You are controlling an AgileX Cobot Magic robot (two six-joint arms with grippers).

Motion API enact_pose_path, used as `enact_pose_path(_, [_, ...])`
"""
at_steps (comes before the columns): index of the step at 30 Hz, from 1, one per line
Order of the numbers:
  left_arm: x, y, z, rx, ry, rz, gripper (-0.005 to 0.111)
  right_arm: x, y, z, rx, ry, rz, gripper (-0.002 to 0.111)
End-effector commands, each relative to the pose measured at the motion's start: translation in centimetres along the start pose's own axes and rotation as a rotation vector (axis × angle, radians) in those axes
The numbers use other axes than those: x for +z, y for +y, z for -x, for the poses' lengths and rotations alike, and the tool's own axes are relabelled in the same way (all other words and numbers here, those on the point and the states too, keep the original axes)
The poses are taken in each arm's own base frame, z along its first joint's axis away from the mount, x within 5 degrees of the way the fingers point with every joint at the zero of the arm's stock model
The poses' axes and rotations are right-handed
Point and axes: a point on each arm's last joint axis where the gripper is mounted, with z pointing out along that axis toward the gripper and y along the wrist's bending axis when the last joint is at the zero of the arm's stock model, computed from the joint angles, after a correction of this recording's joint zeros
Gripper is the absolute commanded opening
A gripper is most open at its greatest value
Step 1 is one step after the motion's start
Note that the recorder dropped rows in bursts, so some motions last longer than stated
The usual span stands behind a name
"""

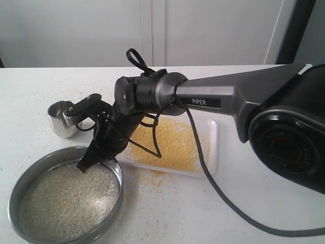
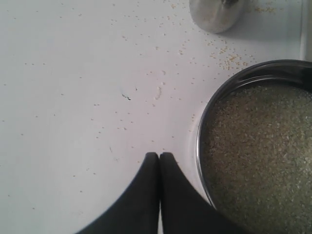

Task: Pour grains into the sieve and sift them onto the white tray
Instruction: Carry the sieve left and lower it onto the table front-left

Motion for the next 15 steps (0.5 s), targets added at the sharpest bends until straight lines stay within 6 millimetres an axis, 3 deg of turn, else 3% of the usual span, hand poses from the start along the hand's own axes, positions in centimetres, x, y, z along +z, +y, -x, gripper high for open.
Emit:
enact_pose_path(1, [-0.1, 0.0, -0.1, -0.004, 0.002, -0.003, 0.000, 0.3, -0.5, -0.1, -0.045, 0.004, -0.047, 0.006])
enact_pose_path(6, [-0.1, 0.0, -0.1, -0.004, 0.002, -0.003, 0.000, 0.0, -0.5, -0.2, -0.042, 0.018, -0.041, 0.041])
enact_pose_path(15, [-0.1, 0.0, -0.1, -0.004, 0.002, -0.003, 0.000, -3.3, -0.1, 1.4, -0.047, -0.052, -0.052, 0.043])
